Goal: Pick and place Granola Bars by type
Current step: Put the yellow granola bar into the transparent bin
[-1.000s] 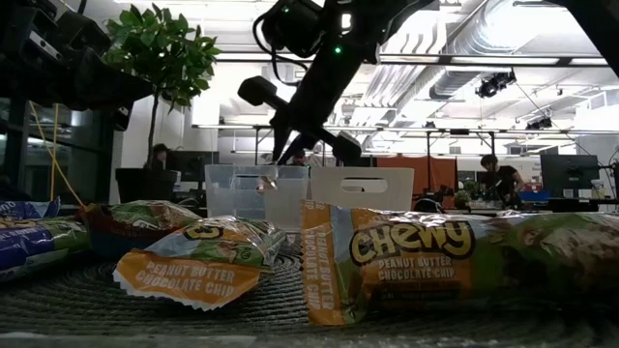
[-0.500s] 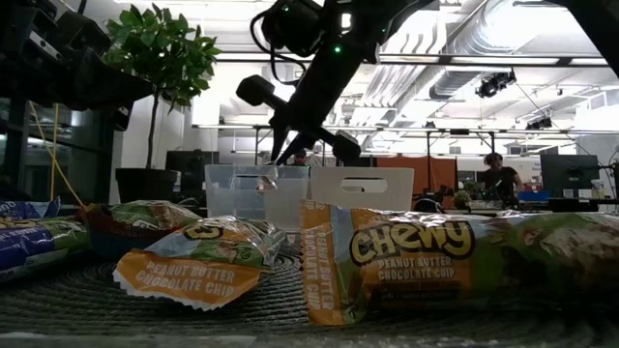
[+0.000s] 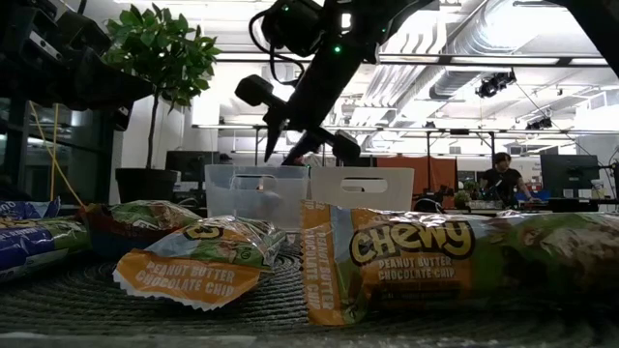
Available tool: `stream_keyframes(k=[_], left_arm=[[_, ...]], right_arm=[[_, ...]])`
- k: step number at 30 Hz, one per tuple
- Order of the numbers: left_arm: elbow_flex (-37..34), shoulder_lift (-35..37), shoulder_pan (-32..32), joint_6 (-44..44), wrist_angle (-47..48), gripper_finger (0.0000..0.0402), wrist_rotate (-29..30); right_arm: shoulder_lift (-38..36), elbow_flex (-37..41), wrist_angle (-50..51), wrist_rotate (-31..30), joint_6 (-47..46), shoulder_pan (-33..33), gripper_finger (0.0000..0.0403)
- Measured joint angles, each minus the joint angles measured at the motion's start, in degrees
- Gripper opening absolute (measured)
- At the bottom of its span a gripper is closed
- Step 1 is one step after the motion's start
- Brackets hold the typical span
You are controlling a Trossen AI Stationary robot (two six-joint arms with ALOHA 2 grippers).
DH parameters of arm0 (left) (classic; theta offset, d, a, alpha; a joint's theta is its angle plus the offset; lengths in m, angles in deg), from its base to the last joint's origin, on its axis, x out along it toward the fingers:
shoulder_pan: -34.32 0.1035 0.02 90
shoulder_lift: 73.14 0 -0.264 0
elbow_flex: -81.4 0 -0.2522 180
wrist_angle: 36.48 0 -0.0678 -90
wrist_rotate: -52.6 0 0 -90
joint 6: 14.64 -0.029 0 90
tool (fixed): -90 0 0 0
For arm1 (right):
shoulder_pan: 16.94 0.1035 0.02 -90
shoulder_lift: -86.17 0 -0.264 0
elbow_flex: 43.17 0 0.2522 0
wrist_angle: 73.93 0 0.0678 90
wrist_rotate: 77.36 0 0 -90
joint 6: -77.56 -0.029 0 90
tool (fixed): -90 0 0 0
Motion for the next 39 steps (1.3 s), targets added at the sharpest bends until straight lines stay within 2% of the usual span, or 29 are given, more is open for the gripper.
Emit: stream_keyframes(k=[4, 8, 15, 18, 21, 24, 27, 33, 37, 39], left_arm=[[0.0, 0.0, 0.0, 0.0, 0.0, 0.0, 0.0], [0.0, 0.0, 0.0, 0.0, 0.0, 0.0, 0.0], [0.0, 0.0, 0.0, 0.0, 0.0, 0.0, 0.0], [0.0, 0.0, 0.0, 0.0, 0.0, 0.0, 0.0], [0.0, 0.0, 0.0, 0.0, 0.0, 0.0, 0.0], [0.0, 0.0, 0.0, 0.0, 0.0, 0.0, 0.0], [0.0, 0.0, 0.0, 0.0, 0.0, 0.0, 0.0], [0.0, 0.0, 0.0, 0.0, 0.0, 0.0, 0.0], [0.0, 0.0, 0.0, 0.0, 0.0, 0.0, 0.0], [0.0, 0.0, 0.0, 0.0, 0.0, 0.0, 0.0]], right_arm=[[0.0, 0.0, -0.3, 0.1, 1.5, 0.0, 0.0147], [-0.8, 0.0, -3.2, 0.8, 9.7, 0.0, 0.0178], [-6.8, 0.0, -6.2, 2.9, 28.3, -0.1, 0.0189], [-10.8, 0.0, -6.0, 8.4, 39.3, -0.1, 0.0184], [-15.1, 0.0, -4.2, 16.9, 48.5, 0.4, 0.0178], [-19.0, 0.0, 0.4, 24.5, 55.3, 1.9, 0.0174], [-21.9, 0.0, 7.5, 27.1, 60.1, 4.1, 0.0172], [-23.4, 0.0, 23.4, 28.5, 70.8, 9.7, 0.0178], [-22.4, 0.0, 28.8, 28.5, 81.7, 13.4, 0.0183], [-21.6, 0.0, 30.5, 26.5, 85.8, 15.3, 0.0185]])
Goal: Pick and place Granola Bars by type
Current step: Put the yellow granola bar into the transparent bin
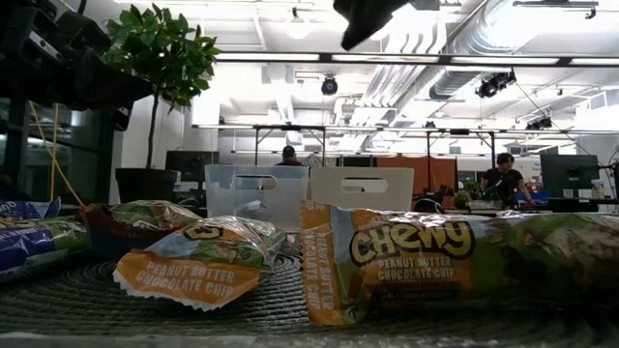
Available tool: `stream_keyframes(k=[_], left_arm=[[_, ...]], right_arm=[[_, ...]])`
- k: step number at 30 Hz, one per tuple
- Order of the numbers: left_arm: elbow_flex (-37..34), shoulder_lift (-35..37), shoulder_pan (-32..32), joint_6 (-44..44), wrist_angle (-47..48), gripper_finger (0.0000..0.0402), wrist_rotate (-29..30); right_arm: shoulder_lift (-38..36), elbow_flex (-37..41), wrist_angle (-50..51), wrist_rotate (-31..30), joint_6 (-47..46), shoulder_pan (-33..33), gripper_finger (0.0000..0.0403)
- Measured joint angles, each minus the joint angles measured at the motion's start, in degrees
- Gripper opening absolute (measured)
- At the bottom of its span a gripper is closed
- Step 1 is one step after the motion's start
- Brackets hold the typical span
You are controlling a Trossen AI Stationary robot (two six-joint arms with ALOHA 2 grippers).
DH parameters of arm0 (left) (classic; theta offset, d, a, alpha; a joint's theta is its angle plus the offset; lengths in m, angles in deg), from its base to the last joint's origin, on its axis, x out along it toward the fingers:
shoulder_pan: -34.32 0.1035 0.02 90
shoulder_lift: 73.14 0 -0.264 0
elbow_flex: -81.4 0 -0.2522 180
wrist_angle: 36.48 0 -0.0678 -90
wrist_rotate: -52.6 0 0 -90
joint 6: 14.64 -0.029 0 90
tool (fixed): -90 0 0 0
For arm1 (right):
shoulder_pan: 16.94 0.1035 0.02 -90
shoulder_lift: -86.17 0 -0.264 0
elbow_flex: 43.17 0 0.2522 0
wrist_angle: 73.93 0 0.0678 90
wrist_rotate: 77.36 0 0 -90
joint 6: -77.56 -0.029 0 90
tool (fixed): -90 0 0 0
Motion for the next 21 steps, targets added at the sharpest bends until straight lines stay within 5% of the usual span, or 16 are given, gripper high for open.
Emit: stream_keyframes(k=[8, 21], left_arm=[[0.0, 0.0, 0.0, 0.0, 0.0, 0.0, 0.0], [0.0, 0.0, 0.0, 0.0, 0.0, 0.0, 0.0]], right_arm=[[5.4, 0.0, 3.1, -4.8, 12.0, 5.5, 0.0187], [14.5, 0.0, 3.1, -4.1, 11.7, 8.6, 0.0197]])
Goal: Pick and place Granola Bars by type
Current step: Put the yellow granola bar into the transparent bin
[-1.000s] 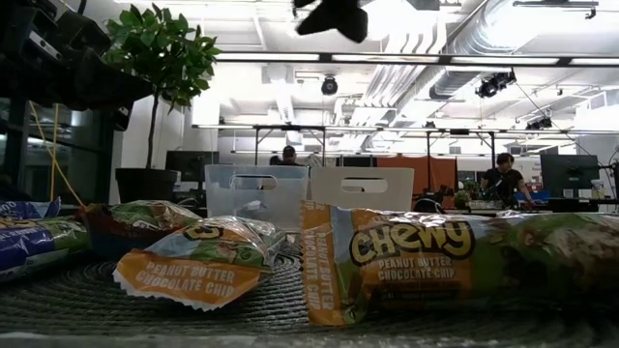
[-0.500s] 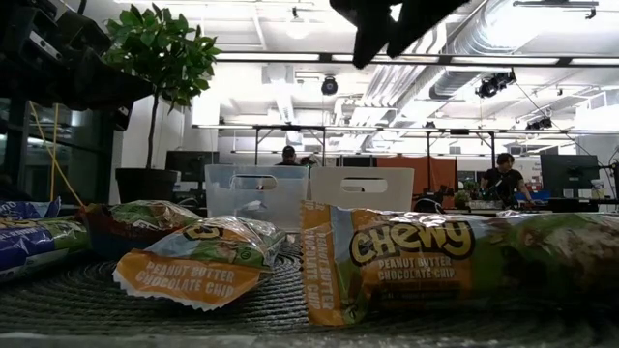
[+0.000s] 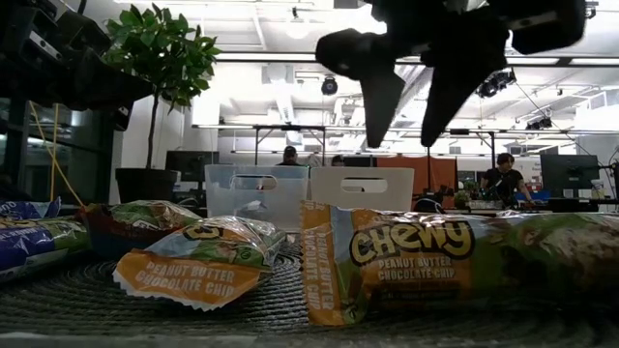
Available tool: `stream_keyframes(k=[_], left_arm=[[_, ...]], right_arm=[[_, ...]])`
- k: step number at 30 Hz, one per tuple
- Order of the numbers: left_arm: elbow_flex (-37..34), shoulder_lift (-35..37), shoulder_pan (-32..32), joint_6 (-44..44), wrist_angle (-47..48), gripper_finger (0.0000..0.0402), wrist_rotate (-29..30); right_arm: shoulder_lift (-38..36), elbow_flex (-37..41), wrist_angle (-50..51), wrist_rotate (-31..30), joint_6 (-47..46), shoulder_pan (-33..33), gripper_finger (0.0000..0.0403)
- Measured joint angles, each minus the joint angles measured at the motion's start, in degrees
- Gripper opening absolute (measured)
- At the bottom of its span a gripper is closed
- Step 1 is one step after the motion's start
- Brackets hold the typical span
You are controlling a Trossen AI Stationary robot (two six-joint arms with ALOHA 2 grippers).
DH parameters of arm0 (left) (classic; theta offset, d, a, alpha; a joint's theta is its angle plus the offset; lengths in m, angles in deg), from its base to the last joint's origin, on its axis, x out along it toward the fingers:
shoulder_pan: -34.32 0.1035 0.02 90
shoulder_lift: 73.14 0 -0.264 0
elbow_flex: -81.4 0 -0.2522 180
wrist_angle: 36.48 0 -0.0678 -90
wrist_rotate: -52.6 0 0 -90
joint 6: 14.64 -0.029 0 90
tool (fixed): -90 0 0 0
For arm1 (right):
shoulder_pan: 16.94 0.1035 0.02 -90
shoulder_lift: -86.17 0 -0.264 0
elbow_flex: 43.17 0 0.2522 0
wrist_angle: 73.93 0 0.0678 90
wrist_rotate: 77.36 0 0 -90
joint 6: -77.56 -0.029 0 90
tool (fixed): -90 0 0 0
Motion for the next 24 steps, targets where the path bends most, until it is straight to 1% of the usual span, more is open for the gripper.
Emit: stream_keyframes(k=[6, 24], left_arm=[[0.0, 0.0, 0.0, 0.0, 0.0, 0.0, 0.0], [0.0, 0.0, 0.0, 0.0, 0.0, 0.0, 0.0]], right_arm=[[2.2, 0.0, -1.0, 2.0, 0.5, 1.0, 0.0198], [8.8, 0.0, -5.1, 2.2, 0.5, 1.8, 0.0197]])
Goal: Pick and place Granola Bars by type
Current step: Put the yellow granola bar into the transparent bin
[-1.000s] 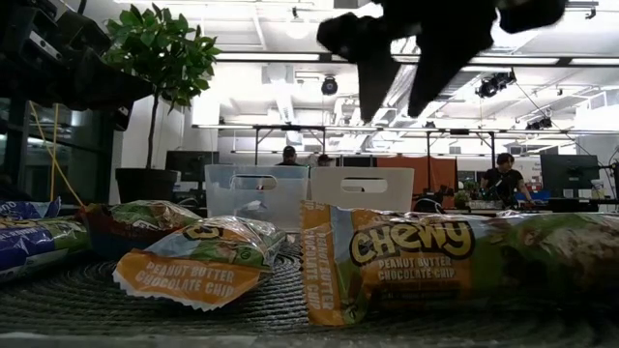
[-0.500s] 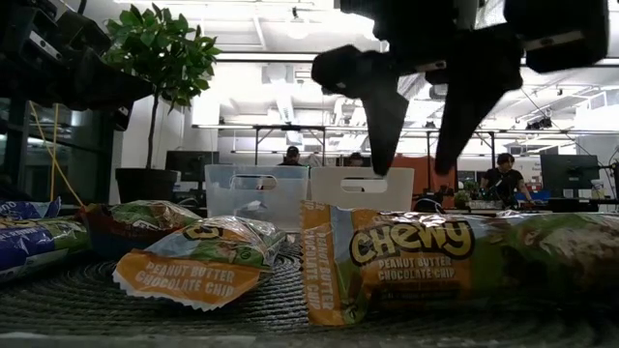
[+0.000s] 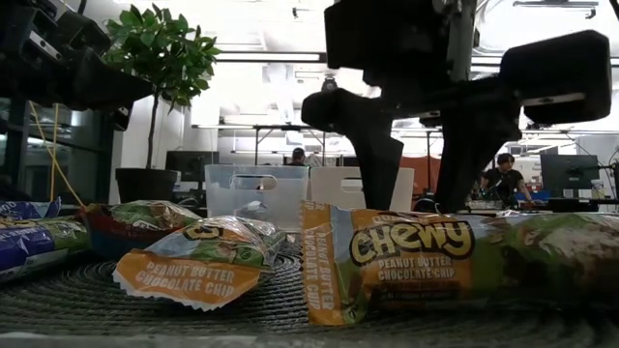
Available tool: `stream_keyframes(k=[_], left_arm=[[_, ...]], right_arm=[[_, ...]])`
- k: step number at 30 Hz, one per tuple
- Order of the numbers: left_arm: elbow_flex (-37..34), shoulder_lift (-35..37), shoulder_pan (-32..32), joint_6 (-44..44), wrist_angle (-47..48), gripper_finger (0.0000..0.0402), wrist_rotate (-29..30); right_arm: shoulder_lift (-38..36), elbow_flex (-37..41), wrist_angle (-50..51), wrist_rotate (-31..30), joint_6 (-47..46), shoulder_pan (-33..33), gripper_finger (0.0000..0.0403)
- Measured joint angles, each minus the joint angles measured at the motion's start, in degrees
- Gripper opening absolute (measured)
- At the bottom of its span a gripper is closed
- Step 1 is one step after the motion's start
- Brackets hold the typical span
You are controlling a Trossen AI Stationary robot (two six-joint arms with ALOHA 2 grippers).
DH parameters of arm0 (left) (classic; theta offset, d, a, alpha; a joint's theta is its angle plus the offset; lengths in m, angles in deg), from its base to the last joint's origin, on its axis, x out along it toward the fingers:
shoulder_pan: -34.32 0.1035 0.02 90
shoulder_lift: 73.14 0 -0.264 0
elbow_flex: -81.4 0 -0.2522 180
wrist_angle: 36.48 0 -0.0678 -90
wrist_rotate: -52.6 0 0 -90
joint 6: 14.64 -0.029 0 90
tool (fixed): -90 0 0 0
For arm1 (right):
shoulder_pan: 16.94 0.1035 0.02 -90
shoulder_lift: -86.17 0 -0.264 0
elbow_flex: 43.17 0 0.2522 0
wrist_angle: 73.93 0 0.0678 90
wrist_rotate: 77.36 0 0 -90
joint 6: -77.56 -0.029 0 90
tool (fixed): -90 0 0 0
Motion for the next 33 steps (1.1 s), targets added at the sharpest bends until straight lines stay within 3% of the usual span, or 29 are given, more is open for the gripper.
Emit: stream_keyframes(k=[12, 33], left_arm=[[0.0, 0.0, 0.0, 0.0, 0.0, 0.0, 0.0], [0.0, 0.0, 0.0, 0.0, 0.0, 0.0, 0.0]], right_arm=[[1.4, 0.0, -0.5, 0.0, -4.7, 0.0, 0.0187], [1.4, 0.0, -0.5, 0.4, -16.3, -0.3, 0.0071]])
